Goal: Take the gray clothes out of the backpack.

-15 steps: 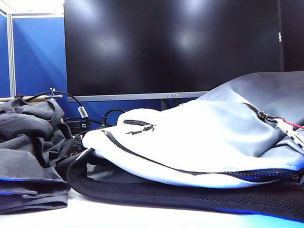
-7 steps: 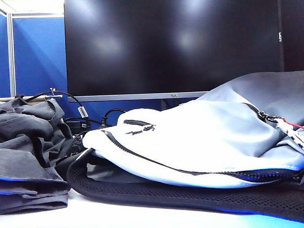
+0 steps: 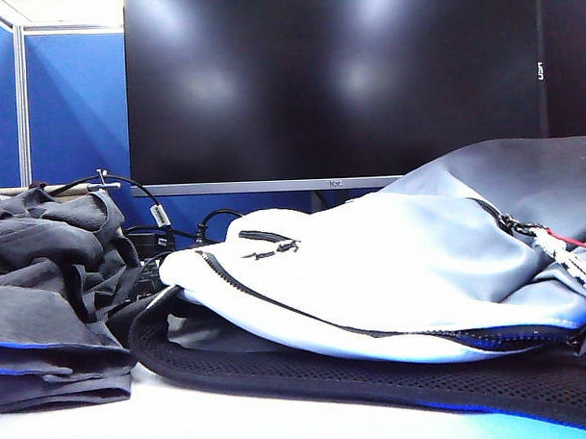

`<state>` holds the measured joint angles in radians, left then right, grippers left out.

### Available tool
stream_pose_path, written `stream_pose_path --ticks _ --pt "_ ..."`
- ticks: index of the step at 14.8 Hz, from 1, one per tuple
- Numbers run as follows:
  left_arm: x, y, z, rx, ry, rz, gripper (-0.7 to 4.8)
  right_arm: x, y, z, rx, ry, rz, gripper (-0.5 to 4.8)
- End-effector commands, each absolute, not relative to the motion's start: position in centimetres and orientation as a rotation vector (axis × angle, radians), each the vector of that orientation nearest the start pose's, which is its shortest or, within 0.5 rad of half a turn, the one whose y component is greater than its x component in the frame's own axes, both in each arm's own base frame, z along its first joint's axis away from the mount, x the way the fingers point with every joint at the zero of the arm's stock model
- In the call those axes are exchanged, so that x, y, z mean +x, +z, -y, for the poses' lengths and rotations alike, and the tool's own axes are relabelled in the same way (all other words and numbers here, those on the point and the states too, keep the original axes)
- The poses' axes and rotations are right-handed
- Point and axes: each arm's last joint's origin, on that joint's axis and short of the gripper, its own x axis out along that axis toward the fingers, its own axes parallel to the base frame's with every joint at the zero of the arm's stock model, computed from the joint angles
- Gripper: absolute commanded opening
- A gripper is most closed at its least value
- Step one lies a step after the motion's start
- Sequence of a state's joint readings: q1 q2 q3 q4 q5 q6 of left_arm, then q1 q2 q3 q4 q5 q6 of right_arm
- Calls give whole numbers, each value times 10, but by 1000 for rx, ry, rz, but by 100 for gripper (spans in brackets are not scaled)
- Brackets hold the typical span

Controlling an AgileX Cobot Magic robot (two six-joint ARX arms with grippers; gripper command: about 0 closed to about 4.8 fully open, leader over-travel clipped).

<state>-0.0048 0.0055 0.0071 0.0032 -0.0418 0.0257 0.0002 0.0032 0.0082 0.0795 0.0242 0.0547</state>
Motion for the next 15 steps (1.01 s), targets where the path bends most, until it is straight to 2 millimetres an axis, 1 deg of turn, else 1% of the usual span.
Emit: stream_pose_path --ticks 1,15 --pt "97 167 -1 26 38 18 -5 97 173 0 56 8 92 -6" --pt "97 167 -1 26 38 18 -5 98 170 0 54 -2 66 -6"
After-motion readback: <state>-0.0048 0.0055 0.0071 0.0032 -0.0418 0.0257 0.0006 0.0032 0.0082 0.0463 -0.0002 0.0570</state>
